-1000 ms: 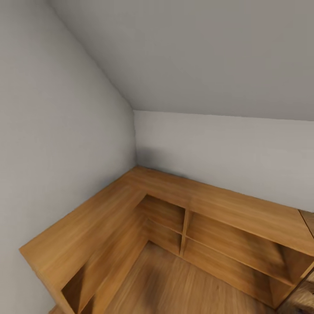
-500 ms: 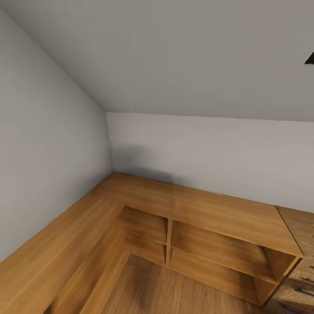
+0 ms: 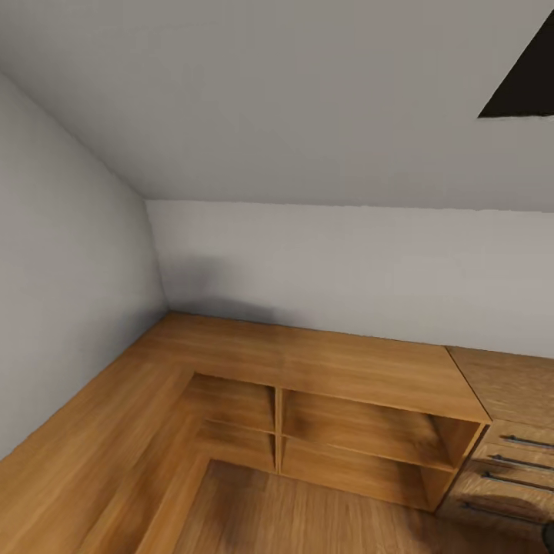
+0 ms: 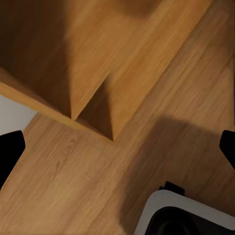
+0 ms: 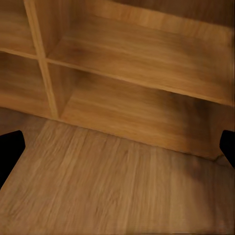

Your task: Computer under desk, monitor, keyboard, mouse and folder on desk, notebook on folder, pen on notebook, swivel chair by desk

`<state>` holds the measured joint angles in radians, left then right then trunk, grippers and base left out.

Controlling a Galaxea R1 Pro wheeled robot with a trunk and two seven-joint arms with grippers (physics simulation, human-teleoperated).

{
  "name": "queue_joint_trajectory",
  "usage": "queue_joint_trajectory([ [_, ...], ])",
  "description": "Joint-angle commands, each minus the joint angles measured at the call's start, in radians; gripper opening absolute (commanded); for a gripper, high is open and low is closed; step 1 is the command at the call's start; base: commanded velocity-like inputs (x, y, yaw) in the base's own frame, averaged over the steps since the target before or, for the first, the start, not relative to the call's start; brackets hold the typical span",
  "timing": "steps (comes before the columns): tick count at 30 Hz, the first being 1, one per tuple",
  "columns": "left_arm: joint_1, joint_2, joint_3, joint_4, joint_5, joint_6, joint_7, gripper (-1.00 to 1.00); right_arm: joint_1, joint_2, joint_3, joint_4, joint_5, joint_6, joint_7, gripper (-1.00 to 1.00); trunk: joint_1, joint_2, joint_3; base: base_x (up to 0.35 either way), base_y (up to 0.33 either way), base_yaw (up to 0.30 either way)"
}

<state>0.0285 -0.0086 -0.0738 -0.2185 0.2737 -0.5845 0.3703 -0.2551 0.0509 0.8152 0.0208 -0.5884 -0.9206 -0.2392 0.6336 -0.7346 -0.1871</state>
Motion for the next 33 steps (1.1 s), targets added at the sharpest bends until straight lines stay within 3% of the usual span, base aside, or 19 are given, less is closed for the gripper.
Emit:
queue_joint_trajectory([
  [1,0.001,0.001,-0.008,-0.002,0.007,-0.001,0.005,1.00,-0.001,0.001,0.008,0.002,-0.002,-0.002,-0.006,1.00,0.000,-0.001,-0.001,0.001,0.073,-0.300],
  [33,0.001,0.001,-0.007,-0.001,0.007,0.000,0.007,1.00,-0.001,0.001,0.008,0.002,-0.002,-0.003,-0.005,1.00,0.000,-0.001,-0.001,0.000,0.007,-0.300],
])
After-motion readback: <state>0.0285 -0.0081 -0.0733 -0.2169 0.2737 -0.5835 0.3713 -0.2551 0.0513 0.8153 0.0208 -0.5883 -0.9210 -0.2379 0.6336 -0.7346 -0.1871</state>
